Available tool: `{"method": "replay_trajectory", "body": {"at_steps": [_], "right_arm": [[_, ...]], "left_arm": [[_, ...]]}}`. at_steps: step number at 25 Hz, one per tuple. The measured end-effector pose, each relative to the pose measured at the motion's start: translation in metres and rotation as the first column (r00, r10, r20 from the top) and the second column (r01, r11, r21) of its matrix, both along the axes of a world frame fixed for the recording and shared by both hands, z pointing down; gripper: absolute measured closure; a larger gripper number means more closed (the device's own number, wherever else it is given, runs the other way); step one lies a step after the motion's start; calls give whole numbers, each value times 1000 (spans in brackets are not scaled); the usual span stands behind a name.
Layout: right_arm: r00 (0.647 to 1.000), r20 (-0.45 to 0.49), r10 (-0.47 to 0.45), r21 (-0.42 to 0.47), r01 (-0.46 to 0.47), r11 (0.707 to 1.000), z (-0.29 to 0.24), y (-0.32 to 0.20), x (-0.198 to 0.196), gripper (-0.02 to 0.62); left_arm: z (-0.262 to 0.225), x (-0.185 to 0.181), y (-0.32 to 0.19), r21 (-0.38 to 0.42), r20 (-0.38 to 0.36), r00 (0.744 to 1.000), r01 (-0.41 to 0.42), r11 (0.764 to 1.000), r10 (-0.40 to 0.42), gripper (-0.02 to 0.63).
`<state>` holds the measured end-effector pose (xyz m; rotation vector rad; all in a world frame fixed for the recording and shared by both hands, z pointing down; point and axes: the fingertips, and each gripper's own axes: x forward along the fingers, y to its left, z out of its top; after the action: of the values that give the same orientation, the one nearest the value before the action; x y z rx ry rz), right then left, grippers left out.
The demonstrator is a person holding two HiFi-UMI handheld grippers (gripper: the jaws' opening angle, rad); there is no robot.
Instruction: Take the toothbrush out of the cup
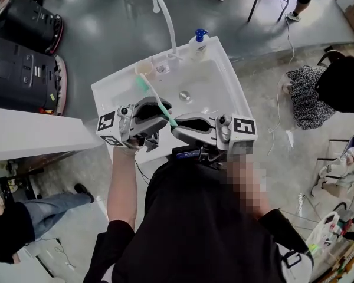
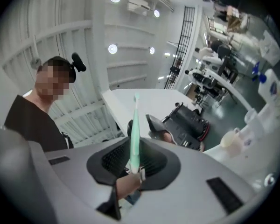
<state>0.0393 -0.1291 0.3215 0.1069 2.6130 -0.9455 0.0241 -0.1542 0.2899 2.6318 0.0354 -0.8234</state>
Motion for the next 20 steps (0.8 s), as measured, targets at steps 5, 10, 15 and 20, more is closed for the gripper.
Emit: {"method": "replay_trajectory", "body": {"at_steps": [5, 10, 15, 20], "right_arm": [[986, -46, 159, 23, -159, 987, 5, -20, 18, 529], [948, -82, 307, 16, -306, 952, 19, -45, 49, 529], [943, -66, 325, 5, -326, 945, 15, -33, 66, 529], [952, -57, 302, -8, -303, 953, 27, -32, 66, 529]], "left_arm": [[24, -15, -23, -184, 89, 961, 276, 943, -263, 483], [55, -38, -22, -282, 260, 829, 555, 782, -495, 484], [58, -52, 32, -304, 329, 737, 675, 673, -591, 485], [69, -60, 58, -323, 357, 687, 727, 606, -633, 485]]}}
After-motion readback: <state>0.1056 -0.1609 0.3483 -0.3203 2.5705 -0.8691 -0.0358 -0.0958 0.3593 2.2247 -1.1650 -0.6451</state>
